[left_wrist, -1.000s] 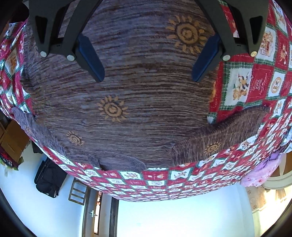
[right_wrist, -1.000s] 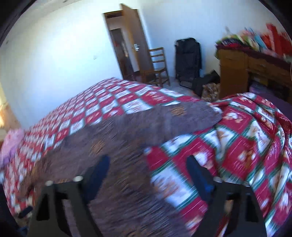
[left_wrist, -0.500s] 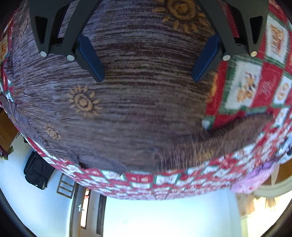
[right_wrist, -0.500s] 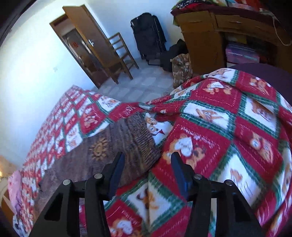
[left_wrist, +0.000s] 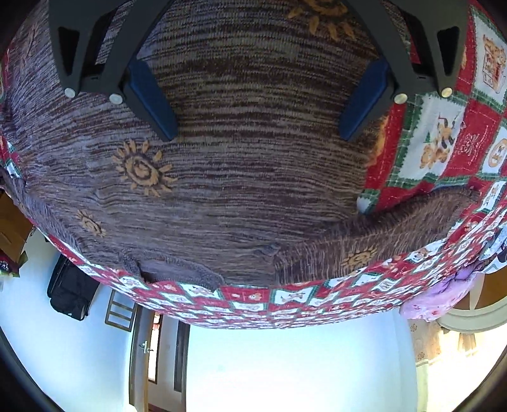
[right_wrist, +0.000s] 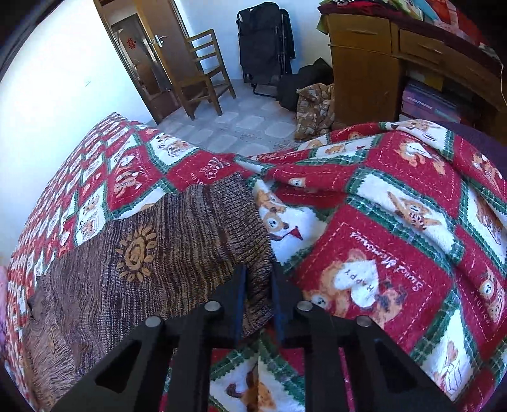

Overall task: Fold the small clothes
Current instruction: 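Grasp the cuff of the sleeve nearest the right gripper with the right gripper, then fold the held sleeve across the sweater body with the right gripper, then release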

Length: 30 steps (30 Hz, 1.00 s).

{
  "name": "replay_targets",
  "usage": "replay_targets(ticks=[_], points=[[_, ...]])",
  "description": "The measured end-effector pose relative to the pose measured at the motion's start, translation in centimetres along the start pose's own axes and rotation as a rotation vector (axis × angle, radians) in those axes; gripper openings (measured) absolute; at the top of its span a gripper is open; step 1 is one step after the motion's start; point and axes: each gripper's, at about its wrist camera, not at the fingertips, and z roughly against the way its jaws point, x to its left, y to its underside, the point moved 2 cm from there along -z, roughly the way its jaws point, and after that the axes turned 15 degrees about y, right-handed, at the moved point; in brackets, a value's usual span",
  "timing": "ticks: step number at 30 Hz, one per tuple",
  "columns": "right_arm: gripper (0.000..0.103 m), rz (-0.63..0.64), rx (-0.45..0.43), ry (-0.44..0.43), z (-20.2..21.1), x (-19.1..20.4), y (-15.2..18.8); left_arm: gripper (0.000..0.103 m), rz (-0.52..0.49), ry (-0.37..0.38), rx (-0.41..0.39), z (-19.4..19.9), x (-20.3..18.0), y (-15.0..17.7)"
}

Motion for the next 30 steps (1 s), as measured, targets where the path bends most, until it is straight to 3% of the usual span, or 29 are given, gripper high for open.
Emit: replay_targets(ticks=[4,7,13,18,23,25,30], points=[[0.006,0.030,-0.030,0.017,1.5,0.5,-0.3,0.103,-0.001,0.002,-0.008,0.0,0.0,0.1],[0.004,0.053,-0.106,0.015,4.9,1.9,-1.1,0.103,-0.001,0.005,-0.012,0.0,0.0,0.1],[0.004,0.243,-0.262,-0.113,13.5,11.2,-0.5,0.103,-0.002,0.009,-0.023,0.1,0.0,0.3],[0.004,0.407,-0.266,-0.339,18.3,22.3,5.0,0.103,0.000,0.017,-0.032,0.2,0.1,0.3],[0.004,0.559,-0.209,-0.434,16.9,31.4,13.8,0.103,0.003,0.029,-0.039,0.3,0.2,0.3],[0.004,0.603,-0.183,-0.439,15.4,33.4,16.6,0.103,0.003,0.030,-0.041,0.3,0.1,0.4],[0.004,0.651,-0.141,-0.460,12.8,33.9,20.0,0.103,0.003,0.031,-0.043,0.3,0.2,0.4]])
